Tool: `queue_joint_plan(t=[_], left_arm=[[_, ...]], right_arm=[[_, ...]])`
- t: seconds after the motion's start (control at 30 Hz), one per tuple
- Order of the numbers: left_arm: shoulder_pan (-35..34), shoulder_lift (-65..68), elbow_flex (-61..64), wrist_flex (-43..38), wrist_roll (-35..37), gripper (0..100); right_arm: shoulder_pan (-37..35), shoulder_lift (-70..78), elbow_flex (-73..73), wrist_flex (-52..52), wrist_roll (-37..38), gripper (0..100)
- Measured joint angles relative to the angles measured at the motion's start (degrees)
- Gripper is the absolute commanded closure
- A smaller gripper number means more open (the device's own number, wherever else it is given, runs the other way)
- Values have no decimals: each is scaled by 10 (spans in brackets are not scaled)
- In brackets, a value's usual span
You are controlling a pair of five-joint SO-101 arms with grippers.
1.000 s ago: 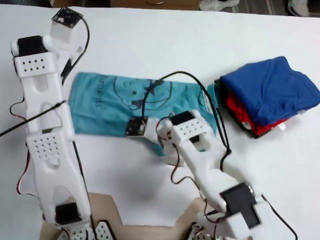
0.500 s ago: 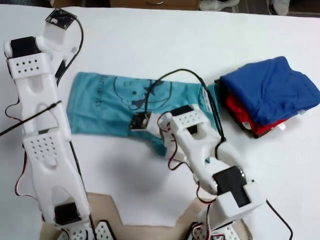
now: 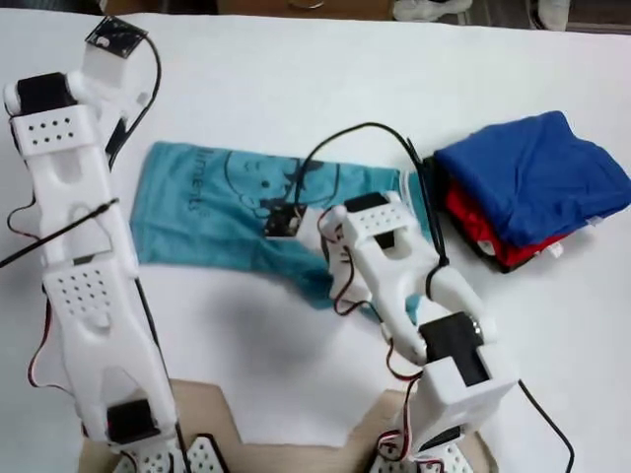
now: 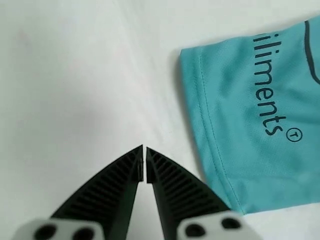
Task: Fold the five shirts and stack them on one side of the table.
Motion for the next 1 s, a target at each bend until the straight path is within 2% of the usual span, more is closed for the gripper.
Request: queue_joint_plan(t=[0.37,0.77,1.0], left_arm=[[-2,0,0,0,0,977],[-2,0,0,0,0,977],[-2,0,0,0,0,977]], right_arm=[[4,-21,-167,175,100,975],[24,-20,-226,175,144,975],[40,74,-293,133,131,973]])
